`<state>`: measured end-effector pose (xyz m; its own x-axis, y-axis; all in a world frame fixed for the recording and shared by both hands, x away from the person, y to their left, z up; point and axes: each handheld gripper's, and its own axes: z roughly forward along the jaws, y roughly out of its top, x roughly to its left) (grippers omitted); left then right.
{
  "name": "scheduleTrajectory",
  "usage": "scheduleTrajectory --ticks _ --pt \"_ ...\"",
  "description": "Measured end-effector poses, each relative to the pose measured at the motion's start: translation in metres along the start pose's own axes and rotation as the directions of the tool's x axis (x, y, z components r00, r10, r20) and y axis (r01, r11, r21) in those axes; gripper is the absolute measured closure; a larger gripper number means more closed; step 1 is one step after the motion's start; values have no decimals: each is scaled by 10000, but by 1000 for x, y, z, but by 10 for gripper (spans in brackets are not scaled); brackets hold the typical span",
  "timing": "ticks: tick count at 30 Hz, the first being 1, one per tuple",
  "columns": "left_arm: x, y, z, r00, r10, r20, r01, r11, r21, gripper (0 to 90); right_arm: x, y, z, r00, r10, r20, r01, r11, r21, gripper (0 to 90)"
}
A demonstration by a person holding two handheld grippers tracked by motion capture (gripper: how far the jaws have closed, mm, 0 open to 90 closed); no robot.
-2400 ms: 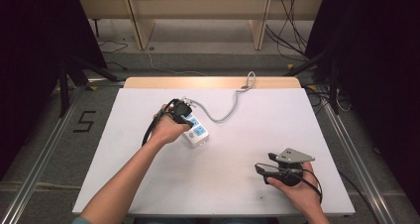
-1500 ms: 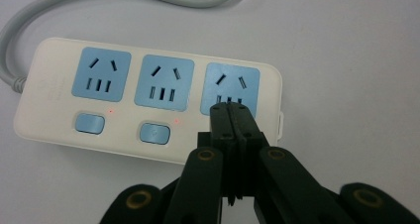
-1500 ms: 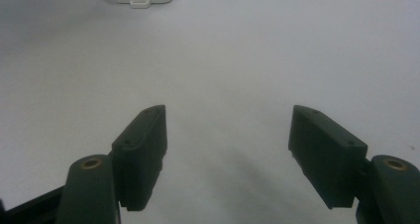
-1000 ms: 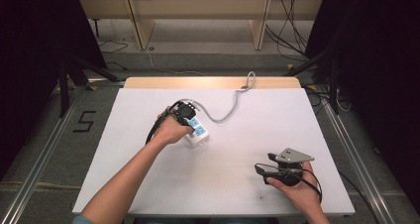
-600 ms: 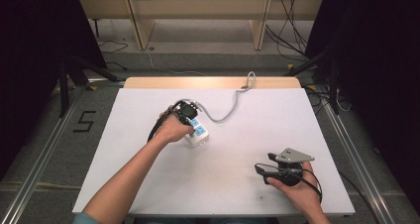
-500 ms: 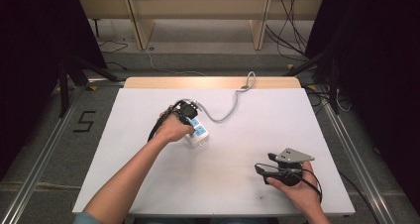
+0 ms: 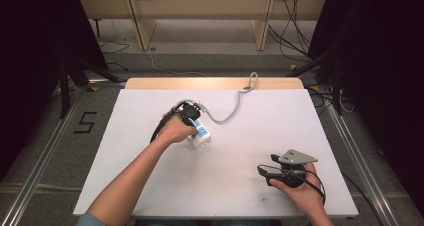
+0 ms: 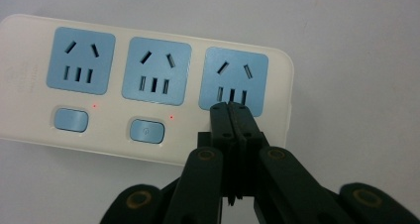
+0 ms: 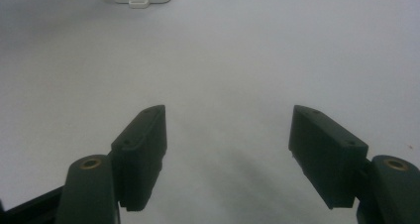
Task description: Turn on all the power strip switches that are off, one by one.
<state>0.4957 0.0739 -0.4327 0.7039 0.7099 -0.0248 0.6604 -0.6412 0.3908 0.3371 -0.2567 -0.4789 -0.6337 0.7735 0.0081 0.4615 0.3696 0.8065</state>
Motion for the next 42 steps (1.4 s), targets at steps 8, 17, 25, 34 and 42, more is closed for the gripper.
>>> scheduleTrajectory --ticks 8,17,25,34,42 --pt "1 0 0 10000 43 74 -43 10000 -15 897 0 0 0 10000 0 12 0 10000 -5 319" --pt "0 -1 0 10000 83 45 -83 10000 -52 897 0 0 0 10000 5 4 -5 10000 13 319" --pt "2 -1 1 9998 109 138 -109 9999 37 897 0 0 0 10000 13 5 -13 10000 21 319" --pt "1 -1 1 9999 109 128 -109 9999 29 898 1 0 0 10000 -3 15 3 10000 17 318" --pt "1 -1 2 9999 98 63 -99 9999 113 898 1 0 0 10000 -32 13 32 10000 35 317"
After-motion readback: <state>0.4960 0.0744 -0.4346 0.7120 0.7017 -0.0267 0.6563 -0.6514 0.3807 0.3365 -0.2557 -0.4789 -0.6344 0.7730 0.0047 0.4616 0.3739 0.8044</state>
